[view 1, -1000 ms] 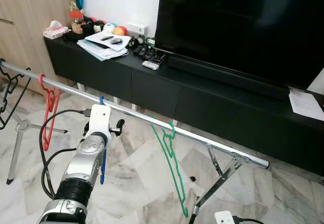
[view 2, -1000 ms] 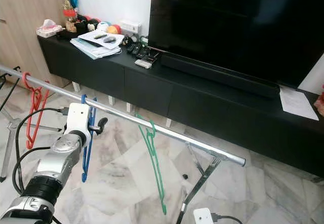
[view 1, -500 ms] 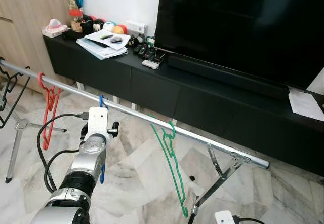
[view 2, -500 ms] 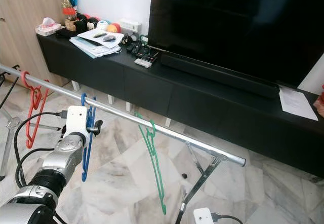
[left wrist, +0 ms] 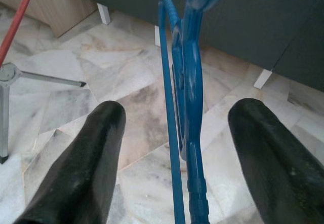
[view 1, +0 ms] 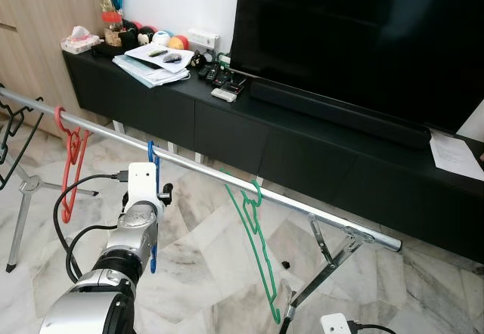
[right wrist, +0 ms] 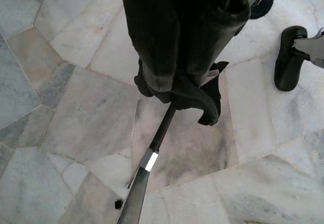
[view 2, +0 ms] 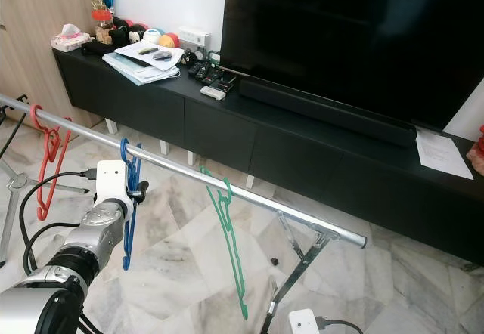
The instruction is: Hang hanger
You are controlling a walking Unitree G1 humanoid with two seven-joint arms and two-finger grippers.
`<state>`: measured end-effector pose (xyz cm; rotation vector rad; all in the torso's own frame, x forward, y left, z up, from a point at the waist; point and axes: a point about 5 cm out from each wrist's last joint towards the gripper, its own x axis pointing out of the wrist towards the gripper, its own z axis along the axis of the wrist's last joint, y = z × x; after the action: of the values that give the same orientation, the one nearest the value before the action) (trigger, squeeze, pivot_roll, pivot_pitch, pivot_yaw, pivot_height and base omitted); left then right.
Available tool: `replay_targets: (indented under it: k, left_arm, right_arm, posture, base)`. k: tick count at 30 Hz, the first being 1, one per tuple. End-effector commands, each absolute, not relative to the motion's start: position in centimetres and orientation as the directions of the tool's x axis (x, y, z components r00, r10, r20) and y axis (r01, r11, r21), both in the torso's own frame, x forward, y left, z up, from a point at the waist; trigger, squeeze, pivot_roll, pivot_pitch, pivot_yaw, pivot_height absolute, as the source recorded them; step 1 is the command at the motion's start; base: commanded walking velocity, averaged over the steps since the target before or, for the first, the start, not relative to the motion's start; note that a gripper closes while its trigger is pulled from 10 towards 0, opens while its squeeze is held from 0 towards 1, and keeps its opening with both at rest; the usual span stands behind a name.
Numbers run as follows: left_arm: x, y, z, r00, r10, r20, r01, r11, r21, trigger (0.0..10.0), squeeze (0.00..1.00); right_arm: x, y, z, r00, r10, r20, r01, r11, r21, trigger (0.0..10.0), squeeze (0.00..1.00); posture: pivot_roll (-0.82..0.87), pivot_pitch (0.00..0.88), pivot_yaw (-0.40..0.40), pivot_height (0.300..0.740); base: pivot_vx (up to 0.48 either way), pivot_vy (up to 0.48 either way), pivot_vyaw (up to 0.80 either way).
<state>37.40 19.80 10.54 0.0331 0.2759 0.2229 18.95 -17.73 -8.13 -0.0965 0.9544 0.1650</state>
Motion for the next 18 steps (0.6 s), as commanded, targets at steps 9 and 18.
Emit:
replay_targets:
  k: [9,18]
  left_arm:
    - [37.66,19.33,10.56,0.935,0.219,-0.279,-0.205,0.976,0.078,0.0,0.00]
    - [37.55,19.43,10.30,0.931,0.219,-0.291,-0.203,0.975,0.086,0.0,0.00]
  right_arm:
    - [19.34,-17.92,-7.92,0.579,0.088,-0.811,-0.171,0.985,-0.015,10.0,0.00]
    - [19.28,-17.86,-7.96,0.577,0.090,-0.812,-0.169,0.985,-0.011,10.0,0.00]
  posture:
    - [0.11,0.021,-0.127,0.740]
    - [0.11,0.020,-0.124,0.740]
  base:
    - [0.000,0.000,0.00]
    - [0.000,0.000,0.00]
